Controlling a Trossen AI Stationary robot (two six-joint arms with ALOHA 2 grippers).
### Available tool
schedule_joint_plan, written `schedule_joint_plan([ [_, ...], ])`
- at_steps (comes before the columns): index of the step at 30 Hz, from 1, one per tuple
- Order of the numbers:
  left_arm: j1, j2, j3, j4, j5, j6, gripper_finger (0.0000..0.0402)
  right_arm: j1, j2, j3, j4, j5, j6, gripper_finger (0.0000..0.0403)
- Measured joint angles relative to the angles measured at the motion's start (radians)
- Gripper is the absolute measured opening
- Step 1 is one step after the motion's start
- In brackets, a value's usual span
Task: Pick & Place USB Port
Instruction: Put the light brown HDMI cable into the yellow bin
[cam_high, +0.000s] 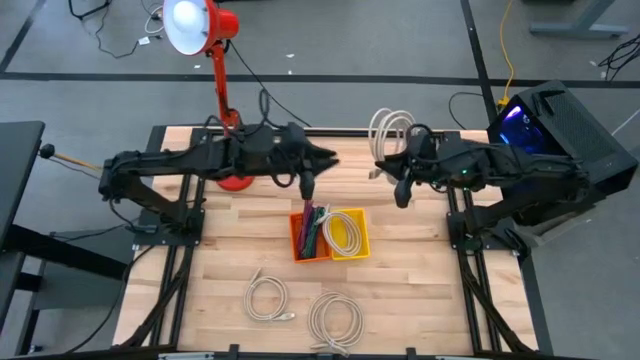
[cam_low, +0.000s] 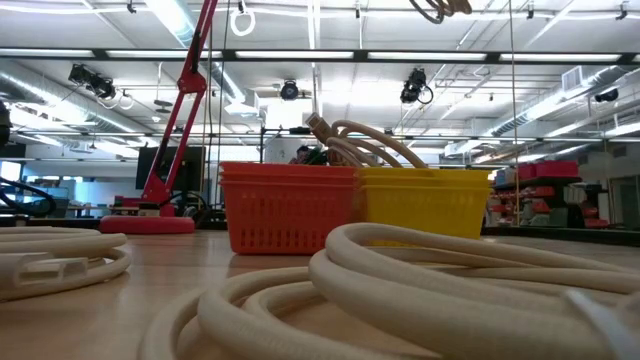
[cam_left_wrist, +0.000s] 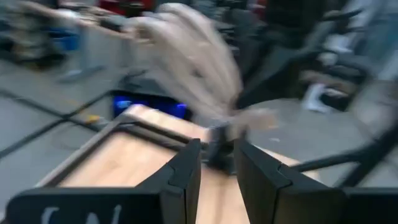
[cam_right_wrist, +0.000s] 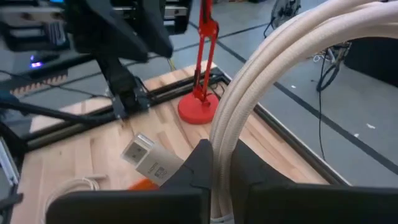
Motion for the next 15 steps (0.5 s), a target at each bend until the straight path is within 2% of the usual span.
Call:
schedule_joint_plan([
  [4,-0.001,0.047,0.000,0.095,0.080,-0.028,0.0103,0.000,0.026,0.000,0.028,-0.037,-0.018,0.0017],
  [15,0.015,0.150,0.000,0.315,0.147,-0.103,0.0103,0.002,0.061,0.000,0.032,-0.123,-0.057,0.0017],
])
